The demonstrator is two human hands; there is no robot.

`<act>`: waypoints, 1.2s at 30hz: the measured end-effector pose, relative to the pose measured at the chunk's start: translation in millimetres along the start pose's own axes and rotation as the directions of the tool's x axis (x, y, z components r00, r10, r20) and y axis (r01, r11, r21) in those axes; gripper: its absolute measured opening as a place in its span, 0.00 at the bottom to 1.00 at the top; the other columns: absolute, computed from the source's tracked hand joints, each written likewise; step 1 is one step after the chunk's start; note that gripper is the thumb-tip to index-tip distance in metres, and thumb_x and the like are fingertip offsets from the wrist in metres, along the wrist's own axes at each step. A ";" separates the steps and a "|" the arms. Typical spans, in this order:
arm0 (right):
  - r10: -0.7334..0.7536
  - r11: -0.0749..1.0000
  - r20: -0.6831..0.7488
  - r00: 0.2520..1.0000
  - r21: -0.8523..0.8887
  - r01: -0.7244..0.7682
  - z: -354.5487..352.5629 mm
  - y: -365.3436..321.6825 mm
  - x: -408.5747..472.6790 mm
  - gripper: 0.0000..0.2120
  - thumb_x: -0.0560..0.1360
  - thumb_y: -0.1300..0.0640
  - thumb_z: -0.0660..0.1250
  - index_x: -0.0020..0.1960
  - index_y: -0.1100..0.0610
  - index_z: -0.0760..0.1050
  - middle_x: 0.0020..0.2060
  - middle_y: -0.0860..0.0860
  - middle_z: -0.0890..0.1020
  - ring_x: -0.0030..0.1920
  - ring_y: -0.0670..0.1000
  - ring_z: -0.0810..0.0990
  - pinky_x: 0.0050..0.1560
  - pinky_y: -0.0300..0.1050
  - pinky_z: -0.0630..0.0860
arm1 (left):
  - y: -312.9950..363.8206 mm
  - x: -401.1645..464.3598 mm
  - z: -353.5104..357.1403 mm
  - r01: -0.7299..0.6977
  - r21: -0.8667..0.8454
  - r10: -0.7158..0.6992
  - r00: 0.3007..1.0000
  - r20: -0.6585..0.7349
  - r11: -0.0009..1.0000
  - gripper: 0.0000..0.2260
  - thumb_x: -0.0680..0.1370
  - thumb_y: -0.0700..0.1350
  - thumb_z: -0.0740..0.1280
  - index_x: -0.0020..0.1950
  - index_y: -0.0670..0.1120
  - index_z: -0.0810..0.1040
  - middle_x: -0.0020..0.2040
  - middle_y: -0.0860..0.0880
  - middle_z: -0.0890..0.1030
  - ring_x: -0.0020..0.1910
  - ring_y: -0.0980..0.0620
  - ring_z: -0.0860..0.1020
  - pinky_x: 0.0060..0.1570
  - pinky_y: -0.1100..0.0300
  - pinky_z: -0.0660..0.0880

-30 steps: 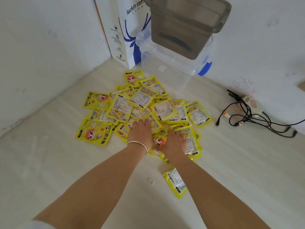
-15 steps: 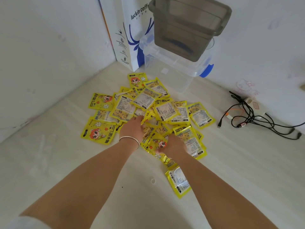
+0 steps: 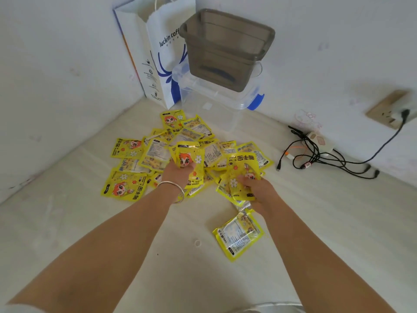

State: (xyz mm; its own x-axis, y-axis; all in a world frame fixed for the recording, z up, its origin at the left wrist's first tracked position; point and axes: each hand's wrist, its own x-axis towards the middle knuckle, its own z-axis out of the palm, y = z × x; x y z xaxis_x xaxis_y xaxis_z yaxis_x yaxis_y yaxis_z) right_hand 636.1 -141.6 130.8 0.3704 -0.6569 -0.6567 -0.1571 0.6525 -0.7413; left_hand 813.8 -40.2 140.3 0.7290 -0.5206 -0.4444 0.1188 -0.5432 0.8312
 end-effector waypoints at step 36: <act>0.330 0.475 -0.685 0.649 0.715 0.513 -421.3 270.7 -356.2 0.14 0.73 0.62 0.69 0.57 0.62 0.75 0.52 0.59 0.82 0.51 0.60 0.82 0.53 0.54 0.78 | -101.1 -475.7 408.3 -0.315 0.349 -0.272 0.261 0.926 0.883 0.12 0.74 0.43 0.68 0.56 0.42 0.78 0.49 0.40 0.82 0.46 0.42 0.81 0.49 0.50 0.79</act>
State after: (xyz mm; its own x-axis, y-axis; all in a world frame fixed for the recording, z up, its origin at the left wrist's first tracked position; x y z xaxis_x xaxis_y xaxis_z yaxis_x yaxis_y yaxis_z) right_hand 75.9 109.9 105.7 -0.4386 -0.4703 -0.7658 0.7700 0.2427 -0.5901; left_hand 179.8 -6.6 131.3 -0.4660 -0.5982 -0.6520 -0.3598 -0.5450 0.7573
